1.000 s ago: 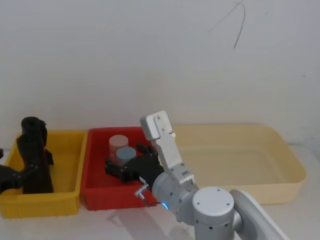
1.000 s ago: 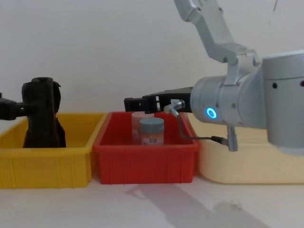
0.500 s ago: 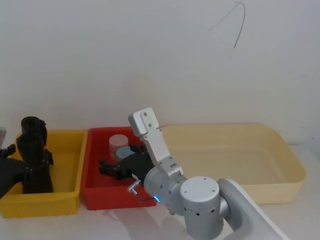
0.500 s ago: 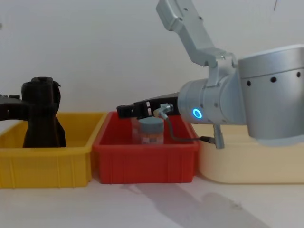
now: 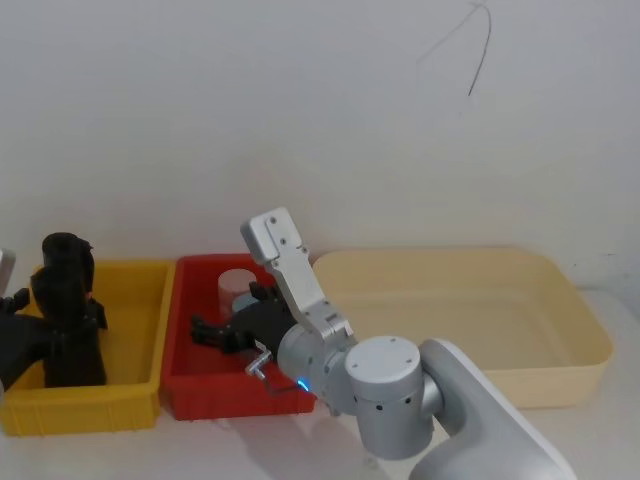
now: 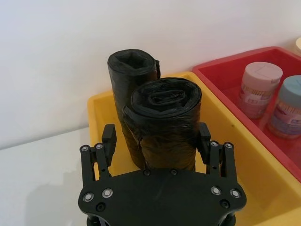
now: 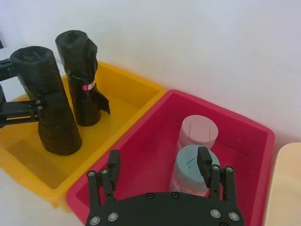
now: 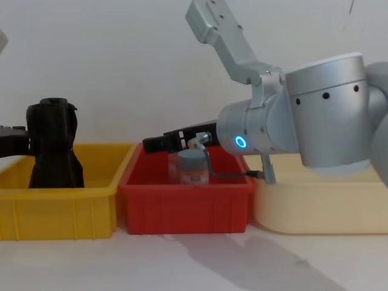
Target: Pick up the garbage bag with the one hand and transfer it to the other hand.
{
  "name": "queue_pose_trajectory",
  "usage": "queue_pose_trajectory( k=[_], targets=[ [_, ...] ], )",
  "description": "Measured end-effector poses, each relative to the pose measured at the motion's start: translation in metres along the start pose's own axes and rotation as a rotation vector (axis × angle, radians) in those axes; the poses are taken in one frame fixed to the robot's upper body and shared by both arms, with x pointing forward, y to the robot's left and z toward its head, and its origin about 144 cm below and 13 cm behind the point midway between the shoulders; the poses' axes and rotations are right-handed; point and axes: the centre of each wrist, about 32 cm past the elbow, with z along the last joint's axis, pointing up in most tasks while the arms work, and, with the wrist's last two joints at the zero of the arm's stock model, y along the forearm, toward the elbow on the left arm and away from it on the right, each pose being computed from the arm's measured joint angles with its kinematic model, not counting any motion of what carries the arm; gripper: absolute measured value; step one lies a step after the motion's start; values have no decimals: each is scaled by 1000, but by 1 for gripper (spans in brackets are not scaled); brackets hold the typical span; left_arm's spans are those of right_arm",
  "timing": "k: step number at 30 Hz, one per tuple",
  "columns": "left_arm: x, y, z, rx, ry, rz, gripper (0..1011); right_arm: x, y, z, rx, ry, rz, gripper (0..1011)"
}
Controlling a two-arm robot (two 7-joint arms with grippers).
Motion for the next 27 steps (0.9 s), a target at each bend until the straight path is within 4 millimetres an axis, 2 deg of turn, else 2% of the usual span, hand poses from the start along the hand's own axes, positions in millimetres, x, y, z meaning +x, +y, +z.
queue_pose_trajectory(
  k=[27],
  targets=[
    [1, -6, -1, 4, 10, 15, 1001, 24, 29, 4, -40, -56, -33, 1004]
  ],
)
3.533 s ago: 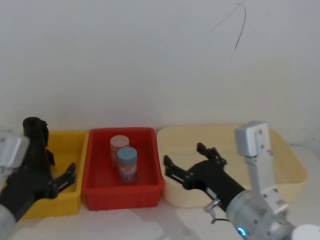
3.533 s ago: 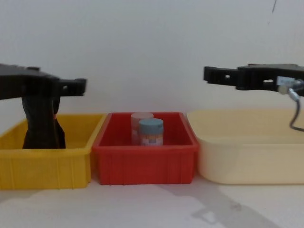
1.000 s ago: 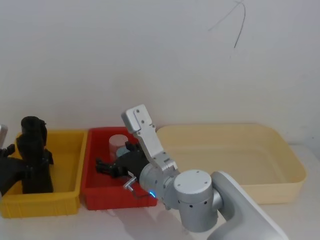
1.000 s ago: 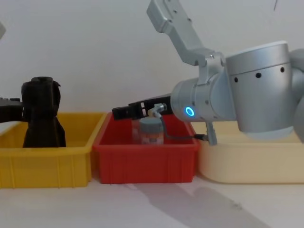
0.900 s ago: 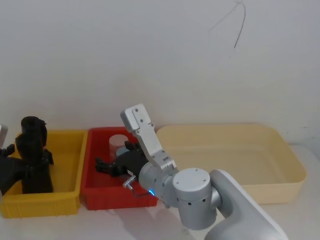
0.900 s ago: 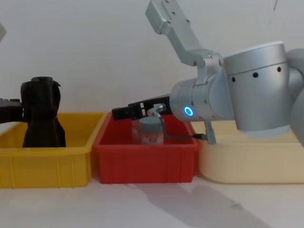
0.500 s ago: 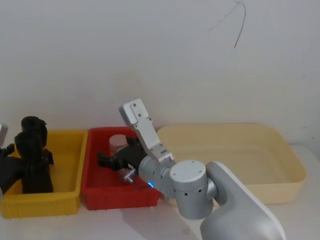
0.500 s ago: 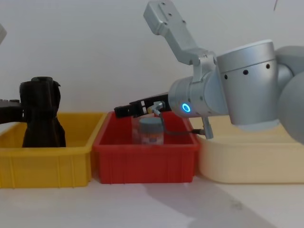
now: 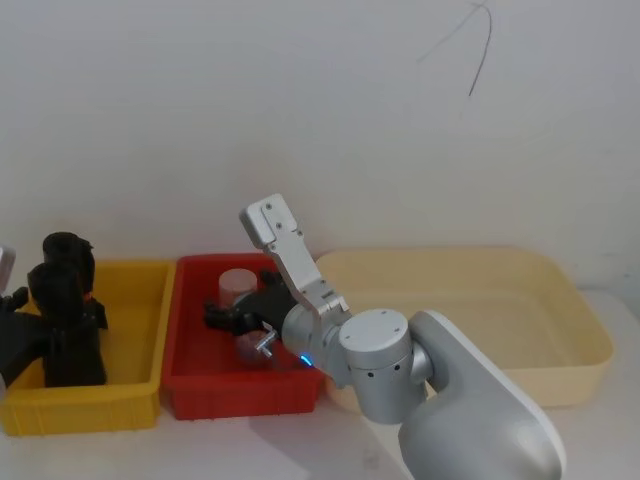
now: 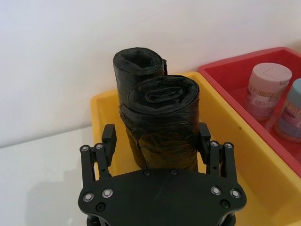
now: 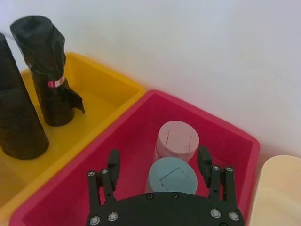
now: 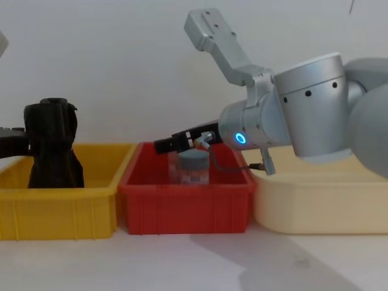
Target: Pick up the garbage bag with the one hand and transfer it to the other hand.
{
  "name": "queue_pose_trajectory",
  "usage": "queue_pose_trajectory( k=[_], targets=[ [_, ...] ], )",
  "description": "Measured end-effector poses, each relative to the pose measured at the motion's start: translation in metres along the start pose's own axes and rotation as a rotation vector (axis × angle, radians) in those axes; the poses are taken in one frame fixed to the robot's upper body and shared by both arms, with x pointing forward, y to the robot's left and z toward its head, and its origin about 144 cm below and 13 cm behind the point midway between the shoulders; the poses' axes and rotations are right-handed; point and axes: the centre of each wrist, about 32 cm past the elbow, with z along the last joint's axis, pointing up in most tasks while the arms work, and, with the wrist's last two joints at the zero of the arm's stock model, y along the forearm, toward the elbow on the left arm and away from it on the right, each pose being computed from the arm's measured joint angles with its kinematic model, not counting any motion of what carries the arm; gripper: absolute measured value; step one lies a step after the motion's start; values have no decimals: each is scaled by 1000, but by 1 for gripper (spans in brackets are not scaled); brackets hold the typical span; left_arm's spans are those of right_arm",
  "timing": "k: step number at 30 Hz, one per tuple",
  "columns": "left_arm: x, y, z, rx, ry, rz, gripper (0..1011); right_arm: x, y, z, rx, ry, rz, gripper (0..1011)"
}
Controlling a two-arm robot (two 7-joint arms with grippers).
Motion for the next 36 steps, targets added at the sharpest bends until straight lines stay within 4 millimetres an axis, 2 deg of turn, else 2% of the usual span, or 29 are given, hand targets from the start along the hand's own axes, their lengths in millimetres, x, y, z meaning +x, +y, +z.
queue_pose_trajectory(
  k=[36],
  targets=[
    [0, -1, 0, 1, 1, 1, 1001, 21, 11, -9, -100, -12, 24, 1004]
  ],
)
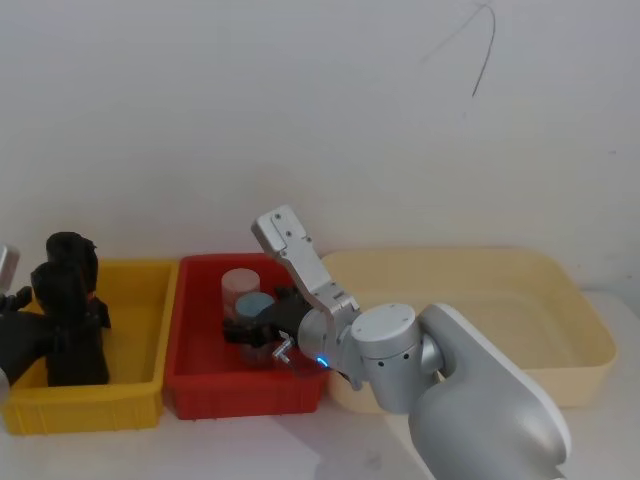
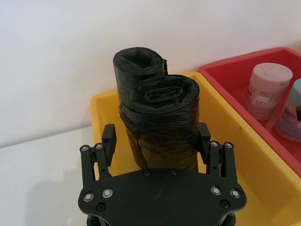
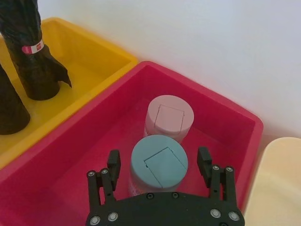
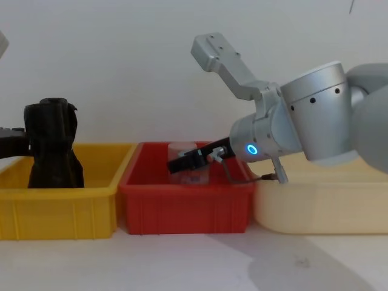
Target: Pick up the garbage bag with the one hand and transfer it to the other hand.
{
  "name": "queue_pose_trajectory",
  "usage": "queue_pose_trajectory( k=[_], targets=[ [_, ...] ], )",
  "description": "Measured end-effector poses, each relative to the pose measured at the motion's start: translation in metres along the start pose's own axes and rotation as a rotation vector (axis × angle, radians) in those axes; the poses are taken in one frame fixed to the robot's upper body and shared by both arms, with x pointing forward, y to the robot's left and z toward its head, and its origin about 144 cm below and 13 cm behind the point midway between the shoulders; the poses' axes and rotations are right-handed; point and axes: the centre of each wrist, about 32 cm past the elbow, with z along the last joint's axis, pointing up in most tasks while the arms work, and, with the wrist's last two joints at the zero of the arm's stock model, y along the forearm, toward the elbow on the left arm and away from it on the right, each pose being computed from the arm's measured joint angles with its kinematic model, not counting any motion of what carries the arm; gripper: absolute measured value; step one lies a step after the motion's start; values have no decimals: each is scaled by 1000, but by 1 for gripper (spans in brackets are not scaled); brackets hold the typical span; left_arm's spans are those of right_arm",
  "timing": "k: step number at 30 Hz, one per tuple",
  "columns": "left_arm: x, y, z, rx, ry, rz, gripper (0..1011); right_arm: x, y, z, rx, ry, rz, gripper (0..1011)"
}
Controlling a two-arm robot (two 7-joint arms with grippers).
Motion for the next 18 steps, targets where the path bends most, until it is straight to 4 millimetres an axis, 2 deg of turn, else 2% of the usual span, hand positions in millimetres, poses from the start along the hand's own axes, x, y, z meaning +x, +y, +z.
queue_pose_trajectory(
  k=[6, 9, 18],
  targets=[
    [0, 0, 0, 0, 0, 0, 1001, 2, 1, 0, -7, 11, 6, 1004],
    [0, 0, 0, 0, 0, 0, 1001, 2, 2, 0, -8, 15, 7, 965],
    [0, 0, 0, 0, 0, 0, 1001, 4, 2, 0, -11, 24, 13, 727]
  ],
)
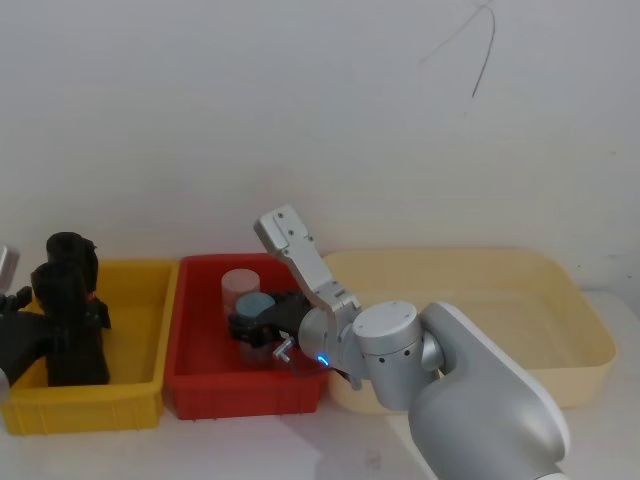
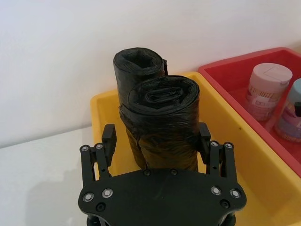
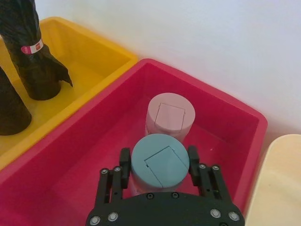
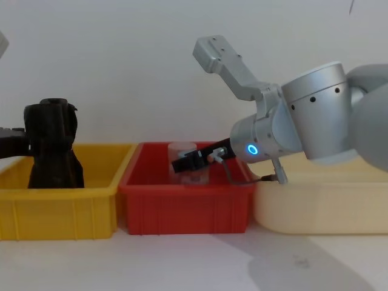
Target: Pick up the garbage bag with the one hand and transfer it to the other hand.
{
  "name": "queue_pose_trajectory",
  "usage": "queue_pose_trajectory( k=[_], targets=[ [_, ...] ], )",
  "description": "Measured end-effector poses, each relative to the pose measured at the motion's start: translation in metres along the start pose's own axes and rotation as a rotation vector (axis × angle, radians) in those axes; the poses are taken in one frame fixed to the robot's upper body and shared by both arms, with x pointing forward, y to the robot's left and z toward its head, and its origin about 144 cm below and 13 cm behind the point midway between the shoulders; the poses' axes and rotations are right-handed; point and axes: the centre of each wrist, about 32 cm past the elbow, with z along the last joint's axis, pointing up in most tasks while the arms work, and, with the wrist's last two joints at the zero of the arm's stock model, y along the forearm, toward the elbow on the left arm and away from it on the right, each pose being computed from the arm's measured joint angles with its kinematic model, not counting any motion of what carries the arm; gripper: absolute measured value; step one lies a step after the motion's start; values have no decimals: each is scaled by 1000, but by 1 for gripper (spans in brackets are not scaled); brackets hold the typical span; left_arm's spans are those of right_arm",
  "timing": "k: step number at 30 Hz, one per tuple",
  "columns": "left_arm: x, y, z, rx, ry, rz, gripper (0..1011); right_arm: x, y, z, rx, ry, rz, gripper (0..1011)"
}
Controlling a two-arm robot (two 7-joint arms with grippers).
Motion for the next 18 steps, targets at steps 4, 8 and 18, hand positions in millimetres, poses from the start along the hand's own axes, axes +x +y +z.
queue_pose_trajectory(
  k=[4, 8, 18],
  targets=[
    [0, 0, 0, 0, 0, 0, 1001, 0, 0, 0, 0, 3, 1, 683],
    [0, 0, 0, 0, 0, 0, 933, 1, 0, 0, -1, 4, 2, 683],
    [0, 0, 0, 0, 0, 0, 664, 1, 0, 0, -2, 7, 3, 683]
  ],
)
